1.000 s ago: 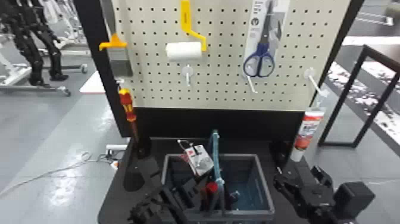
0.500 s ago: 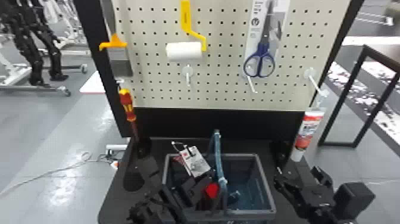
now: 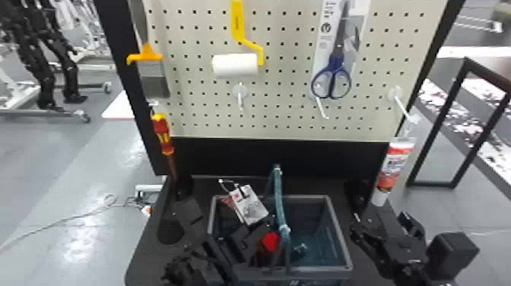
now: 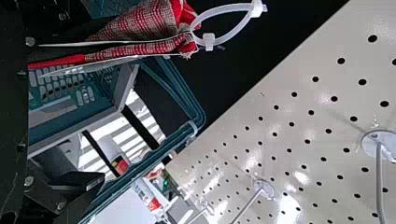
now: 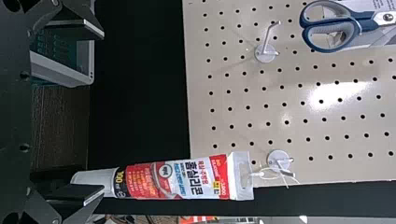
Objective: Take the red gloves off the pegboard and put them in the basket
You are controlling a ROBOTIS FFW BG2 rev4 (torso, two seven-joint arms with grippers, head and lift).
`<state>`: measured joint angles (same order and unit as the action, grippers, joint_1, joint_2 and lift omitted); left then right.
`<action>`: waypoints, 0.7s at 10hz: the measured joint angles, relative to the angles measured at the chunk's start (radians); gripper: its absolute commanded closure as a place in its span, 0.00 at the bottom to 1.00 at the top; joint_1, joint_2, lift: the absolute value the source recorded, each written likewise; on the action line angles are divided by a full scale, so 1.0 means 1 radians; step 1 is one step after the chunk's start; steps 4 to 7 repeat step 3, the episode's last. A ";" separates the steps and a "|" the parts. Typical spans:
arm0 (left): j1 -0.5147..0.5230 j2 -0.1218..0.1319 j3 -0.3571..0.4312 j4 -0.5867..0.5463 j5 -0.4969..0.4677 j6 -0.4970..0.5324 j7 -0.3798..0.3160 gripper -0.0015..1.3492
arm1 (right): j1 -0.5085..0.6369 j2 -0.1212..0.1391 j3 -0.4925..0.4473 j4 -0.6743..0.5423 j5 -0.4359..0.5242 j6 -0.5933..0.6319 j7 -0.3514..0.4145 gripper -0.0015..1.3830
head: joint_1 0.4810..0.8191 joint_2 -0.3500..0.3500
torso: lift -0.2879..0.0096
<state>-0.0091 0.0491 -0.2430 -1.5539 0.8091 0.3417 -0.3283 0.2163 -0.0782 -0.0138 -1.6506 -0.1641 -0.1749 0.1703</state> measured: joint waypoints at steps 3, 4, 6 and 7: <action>-0.002 0.000 -0.001 0.000 -0.007 -0.005 -0.003 0.21 | 0.000 0.000 0.000 0.000 0.000 0.000 0.000 0.10 | 0.20 0.50 | 0.63; -0.002 0.000 -0.001 0.000 -0.007 -0.005 -0.003 0.21 | 0.000 0.000 0.000 0.000 0.000 0.000 0.000 0.10 | 0.20 0.50 | 0.63; -0.002 0.000 -0.001 0.000 -0.007 -0.005 -0.003 0.21 | 0.000 0.000 0.000 0.000 0.000 0.000 0.000 0.10 | 0.20 0.50 | 0.63; -0.002 0.000 -0.001 0.000 -0.007 -0.005 -0.003 0.21 | 0.000 0.000 0.000 0.000 0.000 0.000 0.000 0.10 | 0.20 0.50 | 0.63</action>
